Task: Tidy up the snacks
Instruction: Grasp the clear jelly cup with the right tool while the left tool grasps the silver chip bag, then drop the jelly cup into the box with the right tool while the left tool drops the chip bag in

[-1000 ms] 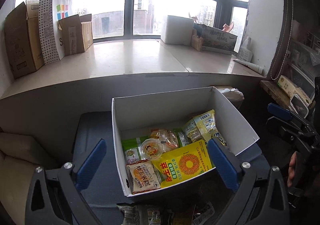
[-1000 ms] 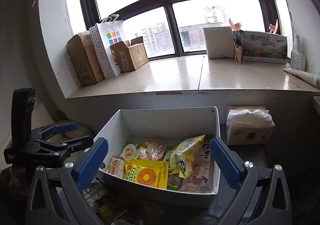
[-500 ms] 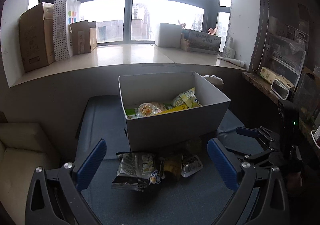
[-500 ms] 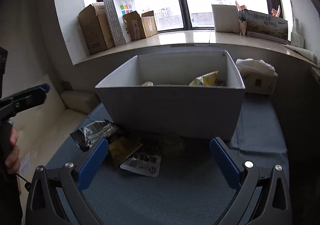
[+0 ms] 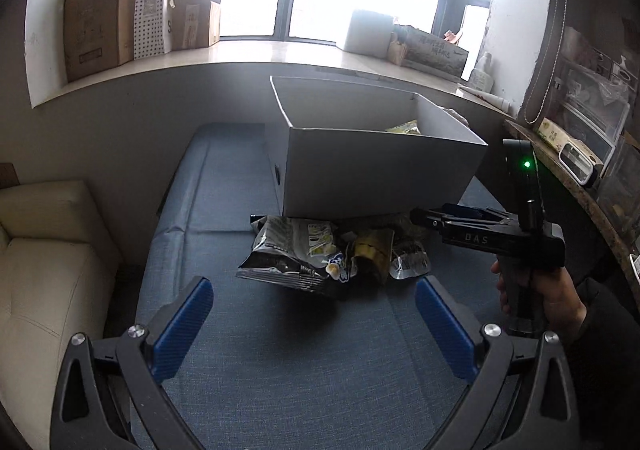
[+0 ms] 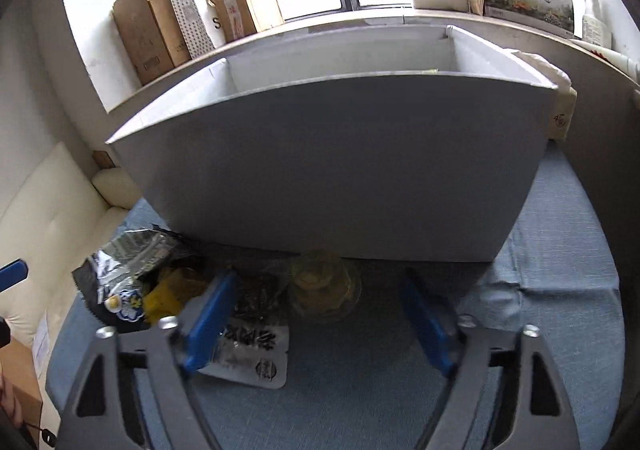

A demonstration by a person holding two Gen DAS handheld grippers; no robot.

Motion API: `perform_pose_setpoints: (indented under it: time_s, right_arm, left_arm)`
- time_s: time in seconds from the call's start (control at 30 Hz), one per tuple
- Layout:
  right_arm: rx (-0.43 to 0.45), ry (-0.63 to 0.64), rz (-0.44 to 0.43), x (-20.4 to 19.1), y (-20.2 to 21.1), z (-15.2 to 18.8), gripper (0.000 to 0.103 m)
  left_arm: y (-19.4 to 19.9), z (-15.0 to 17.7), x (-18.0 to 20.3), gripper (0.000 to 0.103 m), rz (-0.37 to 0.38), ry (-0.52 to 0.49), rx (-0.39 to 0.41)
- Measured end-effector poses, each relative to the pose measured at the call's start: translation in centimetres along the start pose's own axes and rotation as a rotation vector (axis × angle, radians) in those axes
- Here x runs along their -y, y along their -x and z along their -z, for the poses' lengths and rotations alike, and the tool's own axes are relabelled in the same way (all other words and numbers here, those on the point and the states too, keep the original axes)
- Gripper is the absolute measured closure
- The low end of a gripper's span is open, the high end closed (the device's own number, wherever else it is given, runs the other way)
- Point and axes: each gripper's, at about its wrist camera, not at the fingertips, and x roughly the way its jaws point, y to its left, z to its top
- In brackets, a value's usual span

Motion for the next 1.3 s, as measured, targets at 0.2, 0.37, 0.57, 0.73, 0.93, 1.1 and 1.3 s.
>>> perform_pose_setpoints:
  time_s: [0.2, 0.37, 0.57, 0.73, 0.93, 1.1, 1.3]
  right_arm:
    - [-0.048, -0.014, 0.001, 0.4, -1.9, 0.0, 0.063]
    - [-0.050, 0.040, 0.028, -0.2, -1.7, 0.0, 0.067]
    - [-0.012, 0.063, 0.069, 0.3, 0.2, -0.1, 0.067]
    - [0.037, 0.025, 0.082, 2.1, 3.2, 0.0, 0.067]
    - [0.088, 0.048, 0.067, 1.9, 6.9, 0.6, 0.067]
    - [0.104, 0.044, 0.030, 1.6, 8.9, 1.5, 0.067]
    - [0.096, 0.057, 0.008, 0.6, 9.0, 1.9, 0.067]
  left_arm:
    - [-0.5, 0.3, -0.7, 0.000, -0.003, 0.016, -0.010]
    - [-1.4, 0.4, -1.3, 0.000, -0.009, 0.036, -0.024]
    - [-3.8, 0.2, -1.9, 0.000, 0.002, 0.067, -0.076]
    - [-6.3, -0.5, -2.8, 0.000, 0.024, 0.124, -0.112]
    - [-9.9, -1.6, -4.2, 0.000, 0.040, 0.213, -0.150]
    - [-12.0, -2.0, -5.9, 0.001, 0.096, 0.359, -0.185]
    - [-12.8, -2.0, -6.2, 0.062, 0.120, 0.411, -0.221]
